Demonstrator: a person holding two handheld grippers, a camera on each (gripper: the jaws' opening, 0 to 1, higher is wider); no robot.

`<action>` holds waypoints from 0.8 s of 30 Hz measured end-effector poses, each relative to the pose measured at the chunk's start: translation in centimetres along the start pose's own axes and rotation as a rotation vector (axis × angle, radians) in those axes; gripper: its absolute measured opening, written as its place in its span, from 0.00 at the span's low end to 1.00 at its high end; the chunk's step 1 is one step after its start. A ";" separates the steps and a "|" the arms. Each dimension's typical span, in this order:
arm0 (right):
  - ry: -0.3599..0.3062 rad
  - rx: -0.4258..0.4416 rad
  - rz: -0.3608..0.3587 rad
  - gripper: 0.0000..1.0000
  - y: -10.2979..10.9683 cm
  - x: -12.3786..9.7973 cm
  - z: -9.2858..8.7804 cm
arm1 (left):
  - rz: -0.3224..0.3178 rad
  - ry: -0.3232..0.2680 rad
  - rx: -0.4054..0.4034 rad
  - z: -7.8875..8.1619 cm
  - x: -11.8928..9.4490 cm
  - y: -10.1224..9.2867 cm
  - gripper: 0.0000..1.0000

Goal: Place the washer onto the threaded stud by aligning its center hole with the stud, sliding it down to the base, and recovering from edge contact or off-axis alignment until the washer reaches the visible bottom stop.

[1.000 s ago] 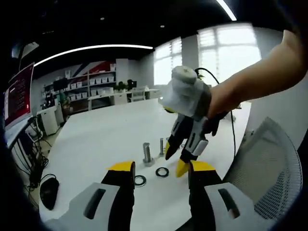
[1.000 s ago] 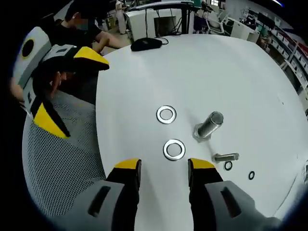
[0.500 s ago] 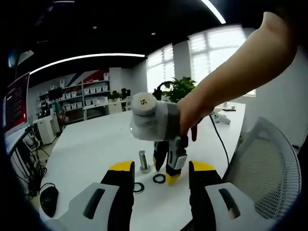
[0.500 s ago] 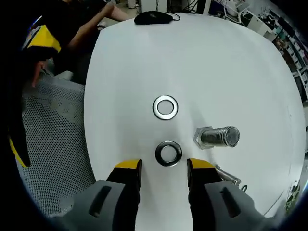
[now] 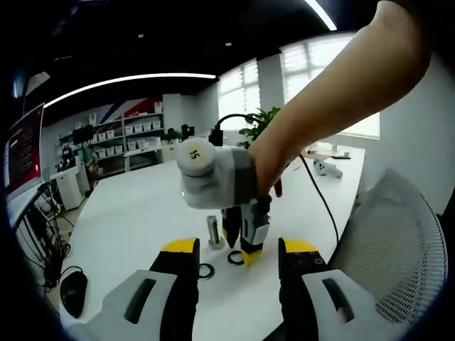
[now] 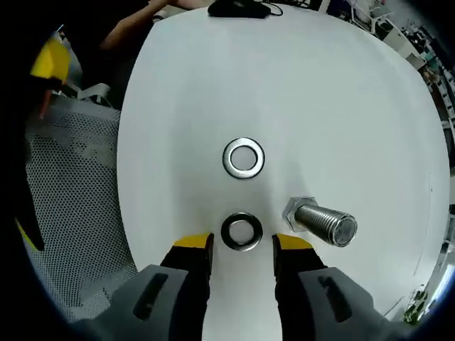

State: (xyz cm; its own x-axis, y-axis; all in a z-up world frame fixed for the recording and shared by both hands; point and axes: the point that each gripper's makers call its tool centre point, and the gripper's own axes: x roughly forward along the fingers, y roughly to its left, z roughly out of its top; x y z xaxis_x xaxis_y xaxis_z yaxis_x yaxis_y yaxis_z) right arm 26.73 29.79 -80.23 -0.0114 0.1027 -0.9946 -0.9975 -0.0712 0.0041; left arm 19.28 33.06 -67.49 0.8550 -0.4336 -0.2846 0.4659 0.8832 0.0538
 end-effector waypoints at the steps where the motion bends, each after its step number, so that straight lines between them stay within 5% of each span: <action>1: 0.008 -0.010 -0.003 0.36 0.0 0.0 0.1 | 0.000 0.006 0.003 -0.1 0.0 0.0 0.42; 16: -0.038 -0.042 -0.003 0.33 0.3 -0.1 0.3 | 0.038 0.078 -0.027 -1.4 0.0 0.8 0.40; 24: -0.045 -0.123 0.005 0.32 0.6 -0.1 0.5 | 0.003 0.157 -0.064 -2.9 0.2 0.1 0.32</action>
State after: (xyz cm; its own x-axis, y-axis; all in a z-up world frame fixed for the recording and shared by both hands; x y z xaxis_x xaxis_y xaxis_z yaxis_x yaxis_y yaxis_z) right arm 26.12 30.25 -80.12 -0.0220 0.1461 -0.9890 -0.9812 -0.1928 -0.0067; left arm 18.80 33.60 -70.30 0.8079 -0.4024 -0.4306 0.4436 0.8962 -0.0051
